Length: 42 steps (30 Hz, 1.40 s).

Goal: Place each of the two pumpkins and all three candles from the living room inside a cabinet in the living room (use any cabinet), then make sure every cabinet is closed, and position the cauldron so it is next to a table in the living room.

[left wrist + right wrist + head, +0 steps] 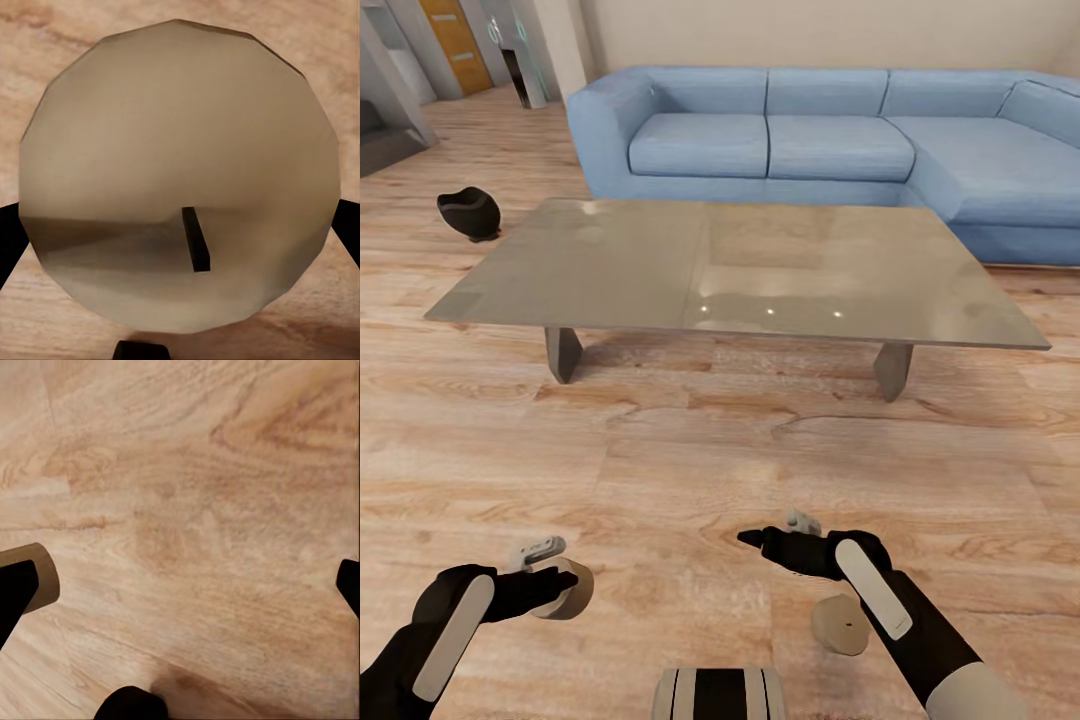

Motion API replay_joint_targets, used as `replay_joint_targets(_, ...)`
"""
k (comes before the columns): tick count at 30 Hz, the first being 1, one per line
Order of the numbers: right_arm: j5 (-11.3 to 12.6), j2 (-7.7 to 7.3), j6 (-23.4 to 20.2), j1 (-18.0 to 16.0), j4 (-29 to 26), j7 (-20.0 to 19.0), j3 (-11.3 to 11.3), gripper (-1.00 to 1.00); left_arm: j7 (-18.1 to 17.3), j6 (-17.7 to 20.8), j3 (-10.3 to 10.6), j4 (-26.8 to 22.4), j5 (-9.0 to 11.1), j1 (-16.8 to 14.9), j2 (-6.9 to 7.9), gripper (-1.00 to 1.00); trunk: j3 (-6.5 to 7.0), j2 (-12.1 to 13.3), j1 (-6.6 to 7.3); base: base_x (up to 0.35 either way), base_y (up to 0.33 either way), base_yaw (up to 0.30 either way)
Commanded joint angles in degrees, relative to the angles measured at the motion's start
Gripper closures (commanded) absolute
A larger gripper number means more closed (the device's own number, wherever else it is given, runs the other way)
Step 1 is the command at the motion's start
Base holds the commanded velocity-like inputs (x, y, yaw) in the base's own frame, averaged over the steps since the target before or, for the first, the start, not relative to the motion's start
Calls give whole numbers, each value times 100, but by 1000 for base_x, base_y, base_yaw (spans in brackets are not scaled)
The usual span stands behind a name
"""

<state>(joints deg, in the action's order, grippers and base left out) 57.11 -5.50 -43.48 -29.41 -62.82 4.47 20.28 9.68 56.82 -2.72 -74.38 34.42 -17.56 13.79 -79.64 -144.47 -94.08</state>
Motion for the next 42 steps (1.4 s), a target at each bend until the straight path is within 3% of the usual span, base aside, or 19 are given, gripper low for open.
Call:
replay_joint_targets(1,58,-16,-9,-3,-182,259,16,-100,61,22,0,-6,56,-2,1,100,-4,-2,1,0,0,0)
replay_joint_targets(3,71,-20,-17,-3,-472,725,21,-100,61,22,4,-6,57,-2,-1,100,-4,-2,1,0,0,0)
replay_joint_targets(6,84,-12,-19,-3,-571,950,26,-100,61,22,7,-6,56,-2,-1,100,-4,-2,1,0,0,0)
replay_joint_targets(13,90,-4,-25,-3,-608,1034,28,-100,61,22,10,-6,57,-2,-6,100,-115,-8,-12,0,0,0)
replay_joint_targets(24,90,-4,-29,-3,-603,1039,28,-100,61,22,25,-6,64,-2,-15,100,-115,-8,-12,0,0,0)
replay_joint_targets(42,81,-3,-110,-3,-547,1039,25,-100,61,22,55,9,65,-2,-17,100,284,16,34,0,0,0)
